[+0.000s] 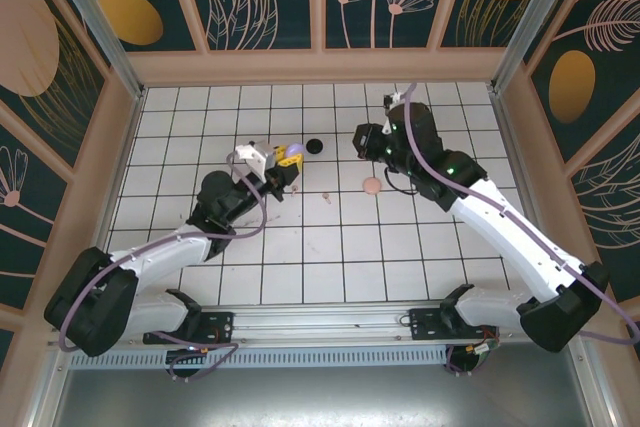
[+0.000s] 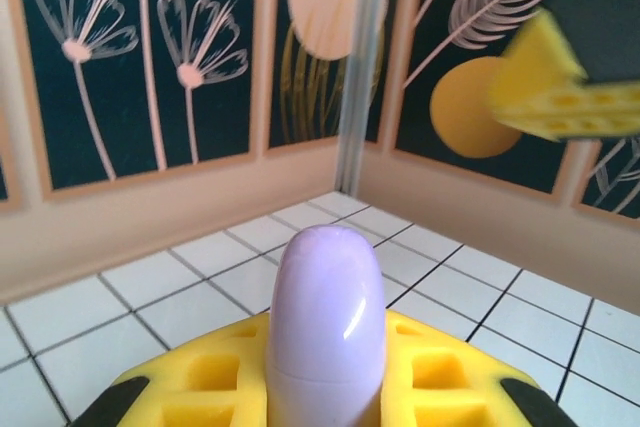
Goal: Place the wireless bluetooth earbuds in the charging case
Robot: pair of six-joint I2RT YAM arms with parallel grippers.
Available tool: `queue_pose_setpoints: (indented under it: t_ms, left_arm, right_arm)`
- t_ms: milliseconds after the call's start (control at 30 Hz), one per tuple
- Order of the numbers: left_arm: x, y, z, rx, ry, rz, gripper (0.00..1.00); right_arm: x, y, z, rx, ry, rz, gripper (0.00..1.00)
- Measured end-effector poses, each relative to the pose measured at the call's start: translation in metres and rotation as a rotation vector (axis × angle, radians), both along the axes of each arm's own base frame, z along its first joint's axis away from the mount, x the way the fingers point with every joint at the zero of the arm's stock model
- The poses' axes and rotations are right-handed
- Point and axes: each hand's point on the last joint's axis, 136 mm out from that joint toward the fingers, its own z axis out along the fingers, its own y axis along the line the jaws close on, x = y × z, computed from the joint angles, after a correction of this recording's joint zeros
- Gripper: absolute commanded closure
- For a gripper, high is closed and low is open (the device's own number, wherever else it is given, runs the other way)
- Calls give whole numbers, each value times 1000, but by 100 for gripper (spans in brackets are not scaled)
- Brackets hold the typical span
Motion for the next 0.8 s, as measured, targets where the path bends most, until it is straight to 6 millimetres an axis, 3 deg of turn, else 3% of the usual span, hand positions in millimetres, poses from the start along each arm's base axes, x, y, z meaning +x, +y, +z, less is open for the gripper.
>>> queue_pose_setpoints:
  t_ms: [200, 333, 467, 800]
  left_arm:
    - [53, 0, -26, 17, 227, 73, 100]
    - [85, 1, -61, 65, 380, 116, 100]
    - [108, 3, -93, 101, 516, 138, 100]
    - [167, 28, -145, 46, 761, 136, 100]
  right_arm:
    - [-6, -7, -63, -50, 107, -28, 82]
    - [-9, -9, -83, -60, 141, -36, 82]
    - [-11, -11, -87, -55, 138, -36, 82]
    - [-11, -11, -78, -35, 107, -39, 82]
